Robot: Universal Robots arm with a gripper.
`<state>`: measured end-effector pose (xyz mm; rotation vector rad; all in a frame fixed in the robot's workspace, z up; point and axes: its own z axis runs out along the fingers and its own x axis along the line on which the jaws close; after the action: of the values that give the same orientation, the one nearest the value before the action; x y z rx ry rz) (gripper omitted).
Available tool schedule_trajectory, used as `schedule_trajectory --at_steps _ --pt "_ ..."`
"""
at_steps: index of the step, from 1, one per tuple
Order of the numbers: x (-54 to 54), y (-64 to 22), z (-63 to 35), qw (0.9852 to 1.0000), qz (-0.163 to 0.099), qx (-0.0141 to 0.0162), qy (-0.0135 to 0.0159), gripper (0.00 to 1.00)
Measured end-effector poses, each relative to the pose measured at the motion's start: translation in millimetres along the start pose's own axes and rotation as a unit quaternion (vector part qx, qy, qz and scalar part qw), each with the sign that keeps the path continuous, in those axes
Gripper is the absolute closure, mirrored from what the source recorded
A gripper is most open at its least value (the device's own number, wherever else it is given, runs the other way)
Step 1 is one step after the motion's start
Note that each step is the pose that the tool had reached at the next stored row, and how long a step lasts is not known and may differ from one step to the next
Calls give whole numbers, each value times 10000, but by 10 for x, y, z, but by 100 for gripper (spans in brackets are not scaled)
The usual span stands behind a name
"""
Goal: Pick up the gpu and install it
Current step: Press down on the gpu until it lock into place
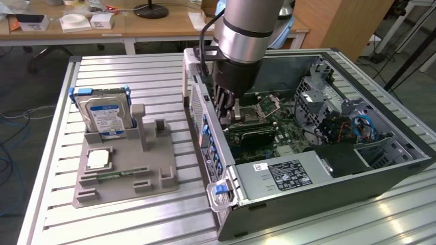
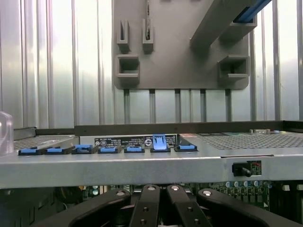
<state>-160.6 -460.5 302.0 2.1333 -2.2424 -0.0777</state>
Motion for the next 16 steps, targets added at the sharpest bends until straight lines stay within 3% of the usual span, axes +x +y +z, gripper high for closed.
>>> schedule_trajectory --at_steps 10,11,12,15,16 --pt "2 -21 68 10000 6 1 -1 89" --pt "3 -38 70 10000 7 0 -6 89" --pt "-5 -78 94 10000 3 26 -43 89" --pt "-6 -198 62 10000 3 7 -22 89" --pt "-8 -243 64 10000 3 10 -30 89"
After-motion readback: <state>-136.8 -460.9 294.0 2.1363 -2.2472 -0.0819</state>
